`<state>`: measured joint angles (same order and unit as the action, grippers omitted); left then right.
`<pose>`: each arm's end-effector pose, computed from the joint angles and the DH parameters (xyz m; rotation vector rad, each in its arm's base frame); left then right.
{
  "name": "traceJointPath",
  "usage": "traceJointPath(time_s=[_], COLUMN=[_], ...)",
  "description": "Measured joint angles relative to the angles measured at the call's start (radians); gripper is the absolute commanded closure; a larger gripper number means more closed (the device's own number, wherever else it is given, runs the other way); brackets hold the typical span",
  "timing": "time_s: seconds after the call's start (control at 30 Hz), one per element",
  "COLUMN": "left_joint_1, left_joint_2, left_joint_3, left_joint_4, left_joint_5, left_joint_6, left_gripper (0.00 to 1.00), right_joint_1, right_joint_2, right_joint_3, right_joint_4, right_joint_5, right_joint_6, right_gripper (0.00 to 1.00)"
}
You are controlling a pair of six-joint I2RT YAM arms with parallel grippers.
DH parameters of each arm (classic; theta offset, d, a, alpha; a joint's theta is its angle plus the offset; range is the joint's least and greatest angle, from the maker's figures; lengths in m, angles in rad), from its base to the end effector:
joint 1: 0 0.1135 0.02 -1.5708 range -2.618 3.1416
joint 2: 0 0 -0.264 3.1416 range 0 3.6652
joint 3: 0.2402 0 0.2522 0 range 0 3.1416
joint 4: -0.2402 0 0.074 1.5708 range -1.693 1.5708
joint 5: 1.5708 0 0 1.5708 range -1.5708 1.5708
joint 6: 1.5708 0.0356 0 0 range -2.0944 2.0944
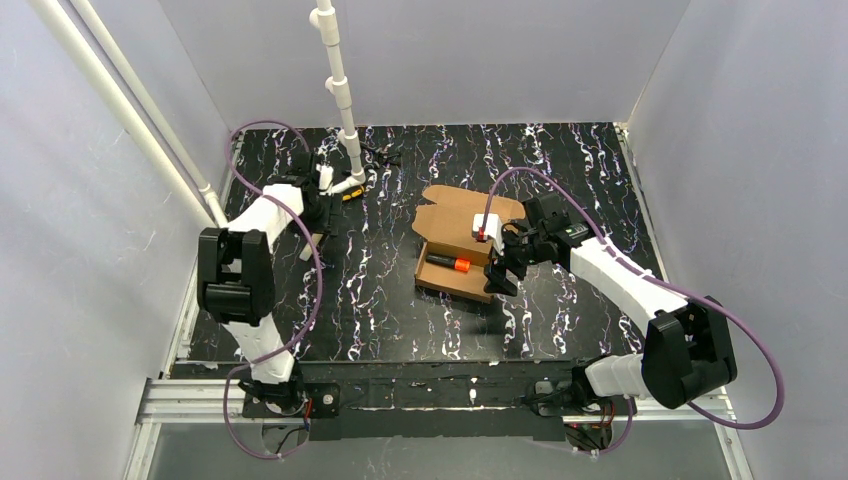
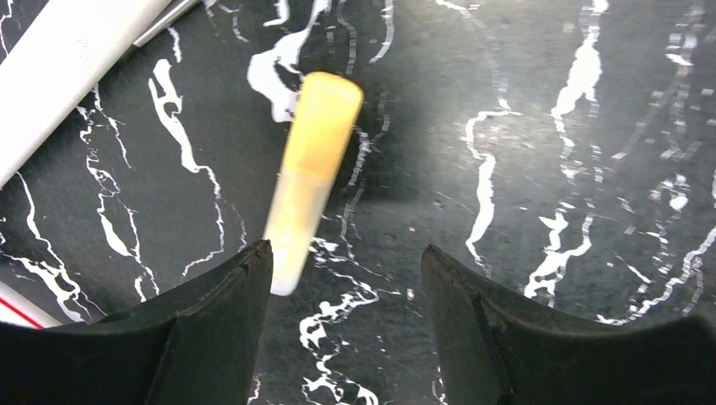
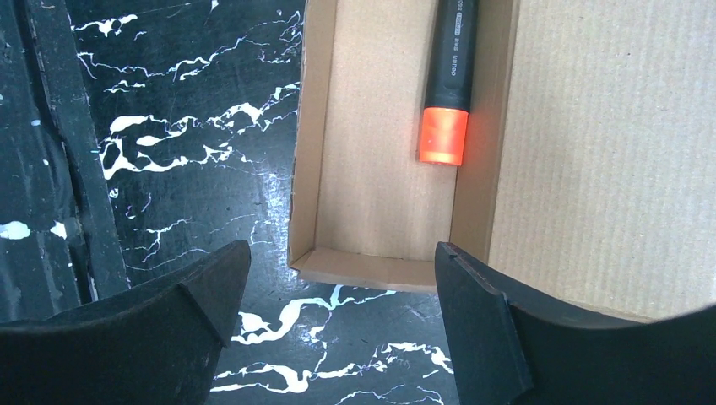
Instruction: Fold the paper box
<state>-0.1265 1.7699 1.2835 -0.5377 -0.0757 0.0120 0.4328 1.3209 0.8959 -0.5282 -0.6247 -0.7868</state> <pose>0.3711 -0.0445 0.2173 0.1519 2.5868 0.0564 0.2293 0.1289 0.2391 -1.5535 1.7985 0.6187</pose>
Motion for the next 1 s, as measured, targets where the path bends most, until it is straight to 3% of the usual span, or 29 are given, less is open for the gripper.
traceJointPath(time_s=[0.27,0.43,0.6,0.83,1.0], left_joint_1=[0.115,0.122,0.122,0.121,0.053], left_joint_2=[0.119,0.157,0.163,0.126,-0.169], left_joint_3=[0.046,0.053,0.060,0.028,-0.163], left_joint_4=[-0.045,-0.065,-0.070,-0.058,0.028], left_joint_5=[0.109,0.134,0.158,0.262,0.429], left_joint_6=[0.010,0.011,0.011,-0.029,-0.083], left_gripper=[0.58,0.71,1.00,1.00,1.00], right_joint_1=[-0.001,-0.006,-0.014,-0.026,-0.041], right_joint_2=[0.000,0.000,0.000,0.000,0.000], right_joint_3=[0.000,0.000,0.000,0.000,0.005], right_joint_4=[0.000,0.000,0.000,0.000,-0.002], right_joint_5=[0.000,0.000,0.000,-0.001,-0.003], right_joint_6=[0.002,0.002,0.002,0.002,0.002], right_gripper=[0.11,0.11,0.11,0.11,0.10])
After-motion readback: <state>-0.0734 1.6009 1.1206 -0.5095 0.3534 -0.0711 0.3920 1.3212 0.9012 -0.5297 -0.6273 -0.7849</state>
